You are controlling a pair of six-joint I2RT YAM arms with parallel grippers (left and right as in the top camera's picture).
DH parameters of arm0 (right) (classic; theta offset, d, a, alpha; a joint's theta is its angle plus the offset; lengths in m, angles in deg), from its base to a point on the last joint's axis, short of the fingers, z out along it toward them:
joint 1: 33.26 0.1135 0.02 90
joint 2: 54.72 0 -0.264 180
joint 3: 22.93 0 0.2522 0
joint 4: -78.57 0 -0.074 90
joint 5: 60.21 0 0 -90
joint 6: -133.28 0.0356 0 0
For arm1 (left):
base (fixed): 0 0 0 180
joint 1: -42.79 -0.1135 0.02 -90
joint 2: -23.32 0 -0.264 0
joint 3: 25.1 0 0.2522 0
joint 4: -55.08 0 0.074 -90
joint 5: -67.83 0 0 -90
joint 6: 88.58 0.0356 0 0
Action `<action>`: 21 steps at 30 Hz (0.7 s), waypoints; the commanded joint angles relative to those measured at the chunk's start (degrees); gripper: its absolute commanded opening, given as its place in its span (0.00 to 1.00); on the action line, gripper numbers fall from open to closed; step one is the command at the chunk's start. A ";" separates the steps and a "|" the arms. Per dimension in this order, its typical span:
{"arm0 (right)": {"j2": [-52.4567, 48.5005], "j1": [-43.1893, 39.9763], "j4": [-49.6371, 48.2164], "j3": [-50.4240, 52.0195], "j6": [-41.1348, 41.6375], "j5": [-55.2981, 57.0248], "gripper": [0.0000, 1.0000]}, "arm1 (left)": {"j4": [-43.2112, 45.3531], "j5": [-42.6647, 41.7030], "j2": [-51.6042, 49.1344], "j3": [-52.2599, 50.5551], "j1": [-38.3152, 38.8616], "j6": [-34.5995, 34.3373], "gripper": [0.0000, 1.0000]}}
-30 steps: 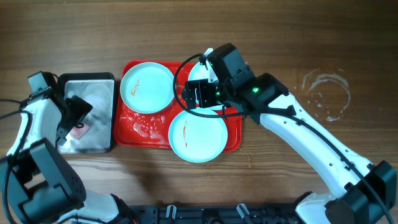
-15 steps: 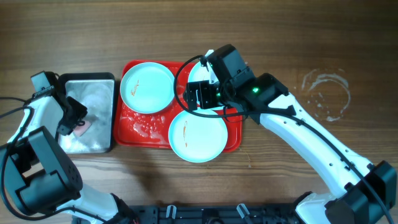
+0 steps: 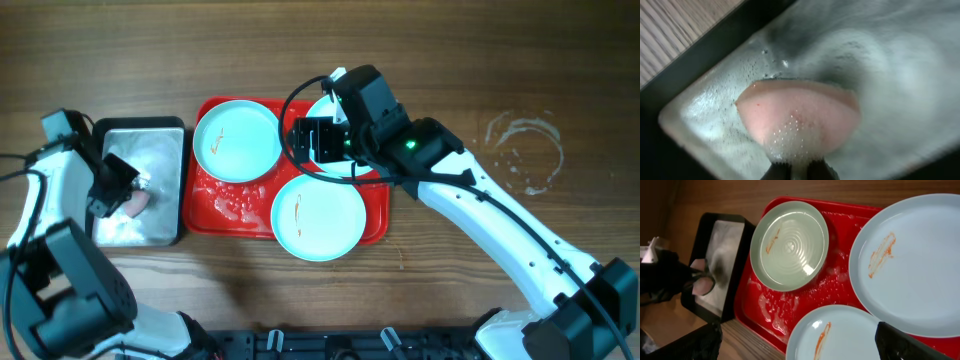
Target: Clean dirty plates on tray and stack at the side
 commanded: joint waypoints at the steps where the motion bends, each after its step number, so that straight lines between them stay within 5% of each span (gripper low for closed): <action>1: -2.38 0.07 -2.84 -0.85 4.20 0.22 0.99 | -4.39 -7.69 6.14 6.14 -0.15 3.02 0.04; 10: -15.28 1.44 -12.28 -0.85 9.05 -5.84 0.93 | -12.41 -8.07 12.59 9.03 2.89 5.25 0.04; 18: -23.12 3.26 -15.54 -0.85 10.47 -4.55 0.51 | -12.79 -6.05 12.57 9.03 9.44 5.01 0.04; 21: -24.50 3.52 -16.22 -0.85 11.08 -1.05 0.47 | -12.74 -4.79 12.57 9.03 10.36 5.01 0.04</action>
